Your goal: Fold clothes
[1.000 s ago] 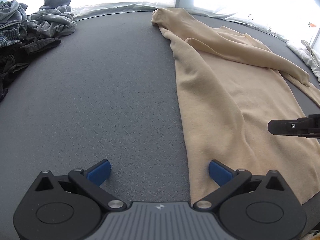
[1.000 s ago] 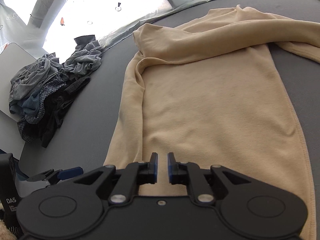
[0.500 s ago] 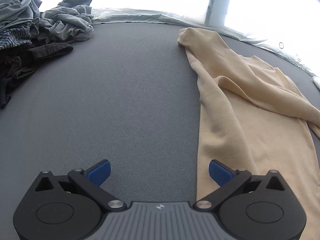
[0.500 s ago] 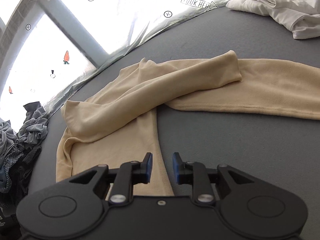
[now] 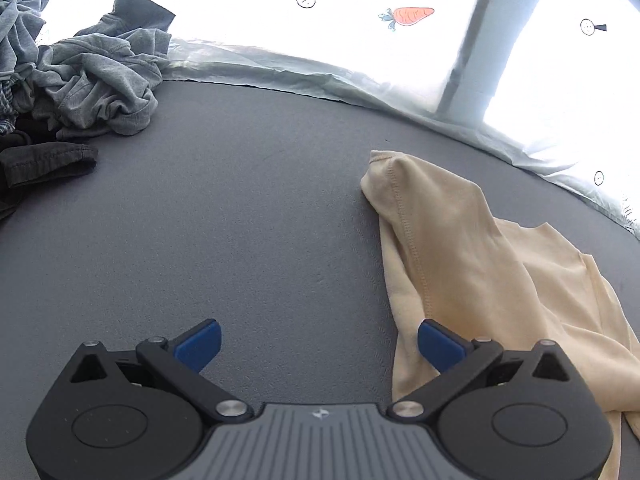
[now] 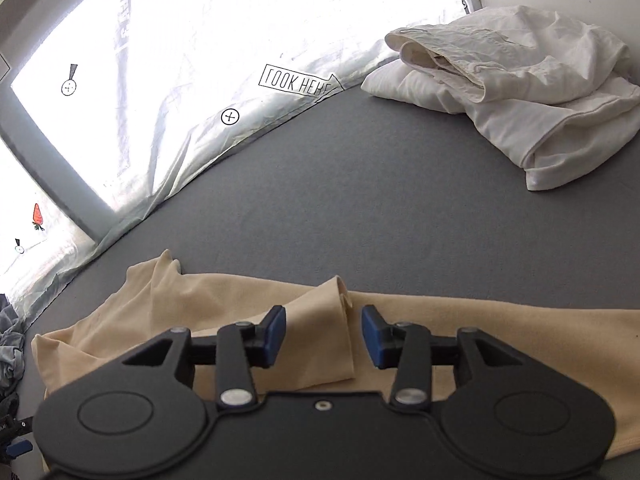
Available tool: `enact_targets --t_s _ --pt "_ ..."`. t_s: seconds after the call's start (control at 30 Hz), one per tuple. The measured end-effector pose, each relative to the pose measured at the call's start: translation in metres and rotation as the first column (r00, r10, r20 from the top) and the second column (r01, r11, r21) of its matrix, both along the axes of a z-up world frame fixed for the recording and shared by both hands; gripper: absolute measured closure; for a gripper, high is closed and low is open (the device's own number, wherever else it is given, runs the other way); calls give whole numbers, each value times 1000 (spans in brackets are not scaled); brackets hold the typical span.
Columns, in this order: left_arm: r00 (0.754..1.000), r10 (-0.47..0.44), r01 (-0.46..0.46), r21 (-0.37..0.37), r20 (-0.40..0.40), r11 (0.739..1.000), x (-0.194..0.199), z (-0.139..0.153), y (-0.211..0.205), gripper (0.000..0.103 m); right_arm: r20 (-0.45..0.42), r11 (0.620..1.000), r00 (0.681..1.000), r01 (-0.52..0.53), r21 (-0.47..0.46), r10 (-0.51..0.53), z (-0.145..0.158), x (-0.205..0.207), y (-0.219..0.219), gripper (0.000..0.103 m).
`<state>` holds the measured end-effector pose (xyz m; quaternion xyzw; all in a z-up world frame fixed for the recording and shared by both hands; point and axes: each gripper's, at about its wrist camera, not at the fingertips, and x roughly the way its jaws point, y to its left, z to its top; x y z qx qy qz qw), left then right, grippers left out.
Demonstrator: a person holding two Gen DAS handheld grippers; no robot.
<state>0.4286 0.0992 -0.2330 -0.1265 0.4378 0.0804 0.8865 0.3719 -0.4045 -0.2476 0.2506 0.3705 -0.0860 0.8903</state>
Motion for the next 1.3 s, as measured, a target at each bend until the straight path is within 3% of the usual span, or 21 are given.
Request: enact_targets --t_s 0.1,0.23,0.37,0.43,0.57,0.63,0.73,1.0,1.1,1.17,1.27,1.3 --pt "999 33 -30 -99 28 995 24 3 12 1 -1 999 1000 19 30 -19 -7 6 -6 59" --pt "996 72 -59 -242 45 968 51 1 24 5 -6 998 999 33 58 -32 -13 8 -7 59" --pt "996 12 14 -305 83 952 74 -3 19 9 -1 996 999 39 78 -39 -13 9 -8 59" --pt "997 -31 51 -286 73 957 83 -8 10 20 -1 996 1000 29 79 -29 -14 10 -9 61" --pt "997 -57 70 -276 55 959 96 -17 -1 45 -5 996 1000 -4 90 4 -14 13 -10 81" --pt "997 -49 64 -301 59 951 98 -20 -1 78 -1 998 1000 -14 66 14 -13 13 -8 89" --pt "997 -41 55 -284 58 957 99 -21 -1 92 34 999 999 -15 36 14 -6 11 -5 97" --pt "988 -69 103 -251 141 963 94 1 -10 94 189 999 981 42 -13 -39 41 0 -17 98" --pt "981 -123 151 -201 147 968 97 5 -22 94 237 997 969 75 -3 -72 56 -5 -30 98" --pt "980 -162 178 -146 116 973 103 -1 -35 92 243 996 967 84 -11 -78 58 -4 -35 98" --pt "977 -206 209 -65 57 976 112 -11 -51 83 192 995 978 94 -28 -87 45 4 -36 98" --pt "977 -210 211 -37 36 977 114 -14 -55 75 167 995 982 99 -32 -92 38 7 -36 98"
